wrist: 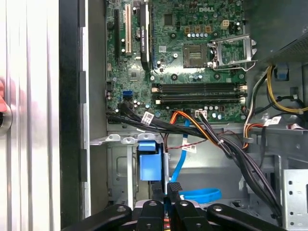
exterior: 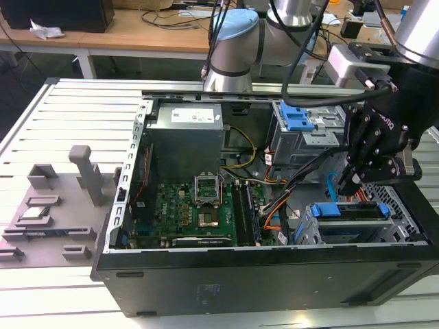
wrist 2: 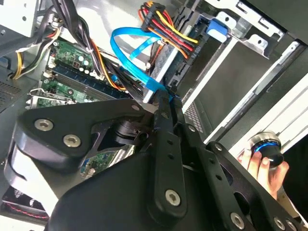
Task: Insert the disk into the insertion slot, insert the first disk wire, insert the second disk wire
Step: 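Insert the second disk wire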
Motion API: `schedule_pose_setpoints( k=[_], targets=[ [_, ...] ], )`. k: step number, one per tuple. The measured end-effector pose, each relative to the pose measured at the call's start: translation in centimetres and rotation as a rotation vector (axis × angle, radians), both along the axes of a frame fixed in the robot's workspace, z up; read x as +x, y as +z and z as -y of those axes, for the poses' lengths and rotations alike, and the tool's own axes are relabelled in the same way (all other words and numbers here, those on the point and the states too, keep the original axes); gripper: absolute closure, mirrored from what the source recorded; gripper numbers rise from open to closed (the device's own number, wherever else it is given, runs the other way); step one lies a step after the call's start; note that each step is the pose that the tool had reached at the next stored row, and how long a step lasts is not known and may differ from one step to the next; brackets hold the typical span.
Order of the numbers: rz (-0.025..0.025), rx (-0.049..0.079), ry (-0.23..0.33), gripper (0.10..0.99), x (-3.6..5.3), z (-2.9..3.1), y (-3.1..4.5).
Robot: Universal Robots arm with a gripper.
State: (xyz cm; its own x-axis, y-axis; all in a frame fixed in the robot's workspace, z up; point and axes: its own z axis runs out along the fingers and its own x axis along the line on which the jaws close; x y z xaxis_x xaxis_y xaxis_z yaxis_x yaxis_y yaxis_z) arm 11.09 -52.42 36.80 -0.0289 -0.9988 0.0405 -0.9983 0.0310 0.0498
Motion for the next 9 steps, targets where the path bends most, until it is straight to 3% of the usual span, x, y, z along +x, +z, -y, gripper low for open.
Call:
schedule_pose_setpoints(
  k=[4,5,9],
  targets=[
    [-0.0002,0.014,0.000,0.929,0.14,0.35,-0.57],
    [-0.0002,0.033,0.000,0.929,0.24,0.56,-0.69],
    [-0.0003,0.063,0.000,0.929,0.34,1.25,-0.95]
  ],
)
